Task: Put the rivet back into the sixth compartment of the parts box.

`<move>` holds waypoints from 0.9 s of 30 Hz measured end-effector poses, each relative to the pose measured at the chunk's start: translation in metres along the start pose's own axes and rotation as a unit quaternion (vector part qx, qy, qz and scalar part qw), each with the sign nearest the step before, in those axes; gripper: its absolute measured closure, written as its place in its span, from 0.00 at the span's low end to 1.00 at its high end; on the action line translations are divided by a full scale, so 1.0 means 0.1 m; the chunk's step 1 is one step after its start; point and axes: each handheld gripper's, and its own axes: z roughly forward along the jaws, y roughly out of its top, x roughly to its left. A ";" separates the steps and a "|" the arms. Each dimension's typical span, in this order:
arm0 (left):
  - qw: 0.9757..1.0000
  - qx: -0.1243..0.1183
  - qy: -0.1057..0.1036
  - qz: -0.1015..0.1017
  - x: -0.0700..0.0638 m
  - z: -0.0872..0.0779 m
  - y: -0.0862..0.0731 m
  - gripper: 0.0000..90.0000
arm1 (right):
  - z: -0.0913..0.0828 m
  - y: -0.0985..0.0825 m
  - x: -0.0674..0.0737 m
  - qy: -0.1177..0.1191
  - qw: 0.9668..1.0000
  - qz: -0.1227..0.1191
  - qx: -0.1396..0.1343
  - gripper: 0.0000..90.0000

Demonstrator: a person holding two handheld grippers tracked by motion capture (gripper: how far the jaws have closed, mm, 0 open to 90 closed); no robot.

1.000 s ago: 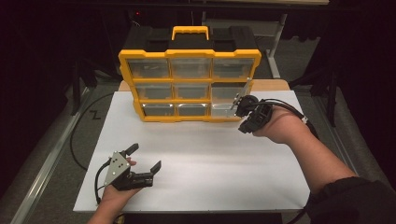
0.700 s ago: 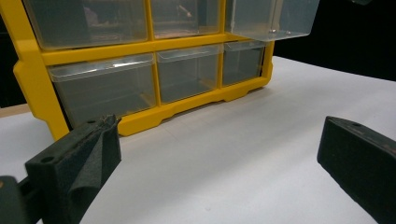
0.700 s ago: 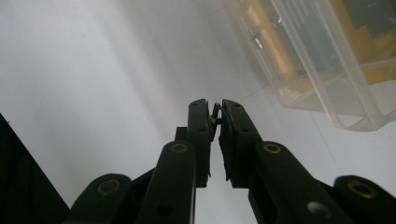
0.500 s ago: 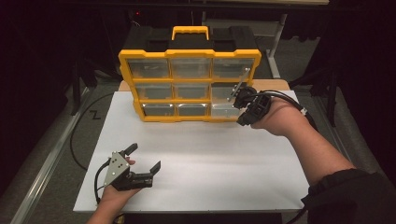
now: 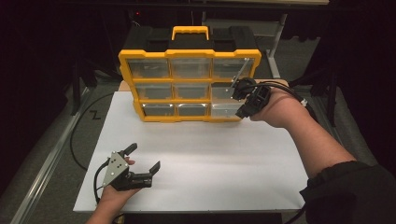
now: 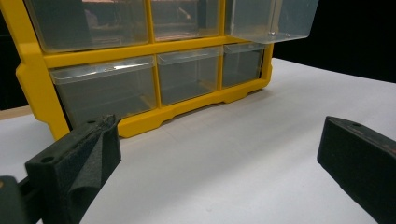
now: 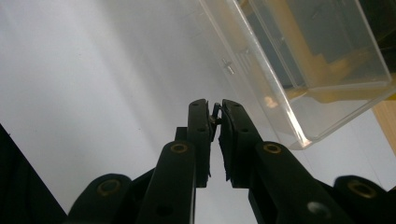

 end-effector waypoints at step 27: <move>1.000 -0.003 -0.001 -0.001 0.00 -0.01 0.00 0.00 | -0.03 0.31 -0.13 -0.008 1.000 -0.004 0.004 0.94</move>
